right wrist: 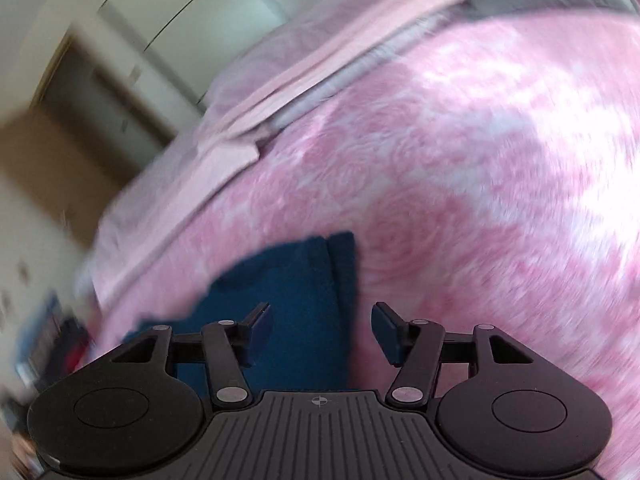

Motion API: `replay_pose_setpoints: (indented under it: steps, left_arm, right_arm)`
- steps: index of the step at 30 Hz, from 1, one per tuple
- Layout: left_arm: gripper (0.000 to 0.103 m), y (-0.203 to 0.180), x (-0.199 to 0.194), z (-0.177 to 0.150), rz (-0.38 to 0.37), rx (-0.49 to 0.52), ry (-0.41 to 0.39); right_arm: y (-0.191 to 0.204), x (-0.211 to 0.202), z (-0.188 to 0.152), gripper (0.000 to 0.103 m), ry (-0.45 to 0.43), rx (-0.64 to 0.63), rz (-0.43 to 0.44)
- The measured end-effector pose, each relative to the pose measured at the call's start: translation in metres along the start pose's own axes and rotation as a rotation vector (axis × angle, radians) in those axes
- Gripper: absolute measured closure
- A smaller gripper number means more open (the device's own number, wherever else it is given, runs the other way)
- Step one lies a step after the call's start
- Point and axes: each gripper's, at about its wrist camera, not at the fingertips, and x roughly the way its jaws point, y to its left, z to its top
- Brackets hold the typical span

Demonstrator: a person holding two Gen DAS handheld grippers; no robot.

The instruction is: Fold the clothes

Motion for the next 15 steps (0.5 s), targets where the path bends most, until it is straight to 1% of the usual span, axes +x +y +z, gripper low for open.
replay_pose_setpoints:
  steps: [2,5,8,11,14,15]
  left_arm:
    - [0.071,-0.001,0.009,-0.002,-0.003,0.002,0.013]
    - [0.068,-0.002,0.022,0.000,-0.005,-0.007,0.014]
    - [0.063,-0.007,0.038,0.006,0.000,-0.001,0.011]
    - [0.063,-0.015,0.053,0.011,0.038,0.054,0.023]
    - [0.064,-0.022,0.064,0.011,0.054,0.099,0.045]
    - [0.066,-0.024,0.067,0.011,0.056,0.112,0.053]
  right_arm:
    - [0.000,0.001,-0.004,0.045,0.015,-0.058,-0.004]
    - [0.000,0.007,-0.006,0.045,0.014,-0.069,0.041]
    - [0.006,0.016,-0.002,0.045,0.012,-0.100,0.059]
    - [0.013,0.034,0.004,0.045,0.032,-0.127,0.046]
    - [0.012,0.052,0.009,0.045,0.058,-0.134,0.032]
    - [0.012,0.057,0.009,0.049,0.063,-0.138,0.025]
